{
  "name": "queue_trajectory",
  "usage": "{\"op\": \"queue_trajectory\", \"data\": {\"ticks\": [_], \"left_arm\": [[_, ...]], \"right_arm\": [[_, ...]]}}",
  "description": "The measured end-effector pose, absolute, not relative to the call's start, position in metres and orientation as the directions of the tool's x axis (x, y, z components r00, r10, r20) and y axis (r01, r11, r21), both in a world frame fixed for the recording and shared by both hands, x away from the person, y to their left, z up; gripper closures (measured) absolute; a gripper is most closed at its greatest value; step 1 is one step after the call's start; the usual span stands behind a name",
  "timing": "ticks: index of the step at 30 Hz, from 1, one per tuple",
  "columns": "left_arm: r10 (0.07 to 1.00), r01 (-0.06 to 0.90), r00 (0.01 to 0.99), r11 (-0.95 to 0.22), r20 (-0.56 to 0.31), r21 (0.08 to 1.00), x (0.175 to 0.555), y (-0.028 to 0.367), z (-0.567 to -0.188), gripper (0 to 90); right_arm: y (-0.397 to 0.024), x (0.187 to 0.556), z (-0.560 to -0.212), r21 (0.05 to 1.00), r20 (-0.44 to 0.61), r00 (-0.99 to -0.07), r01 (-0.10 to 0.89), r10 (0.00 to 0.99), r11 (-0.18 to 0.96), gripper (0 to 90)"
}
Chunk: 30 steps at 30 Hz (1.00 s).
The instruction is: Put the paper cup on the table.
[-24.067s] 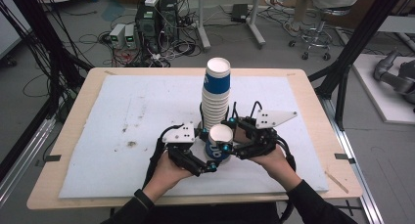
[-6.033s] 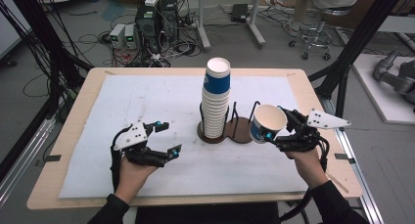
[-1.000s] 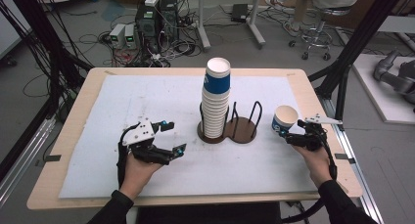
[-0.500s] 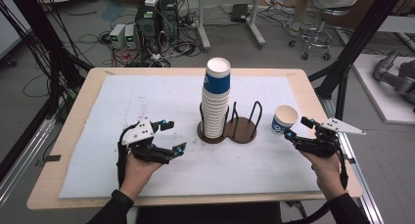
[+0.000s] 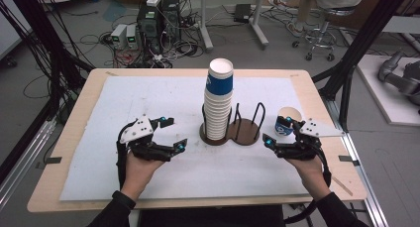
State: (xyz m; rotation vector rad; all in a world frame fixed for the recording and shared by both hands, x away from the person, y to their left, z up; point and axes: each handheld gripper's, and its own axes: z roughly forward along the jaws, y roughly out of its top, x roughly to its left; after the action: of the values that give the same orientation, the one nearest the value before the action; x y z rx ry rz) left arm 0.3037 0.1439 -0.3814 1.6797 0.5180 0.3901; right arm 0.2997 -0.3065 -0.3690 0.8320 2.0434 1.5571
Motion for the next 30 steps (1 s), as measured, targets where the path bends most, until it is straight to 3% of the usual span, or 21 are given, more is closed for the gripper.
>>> {"op": "queue_trajectory", "data": {"ticks": [30], "left_arm": [[0.563, 0.107, 0.826, -0.128, -0.016, 0.986, 0.296, 0.155, -0.389, 13.1]], "right_arm": [[-0.311, 0.305, -0.371, 0.966, 0.036, -0.768, 0.191, 0.64, 0.175, 15.6]]}}
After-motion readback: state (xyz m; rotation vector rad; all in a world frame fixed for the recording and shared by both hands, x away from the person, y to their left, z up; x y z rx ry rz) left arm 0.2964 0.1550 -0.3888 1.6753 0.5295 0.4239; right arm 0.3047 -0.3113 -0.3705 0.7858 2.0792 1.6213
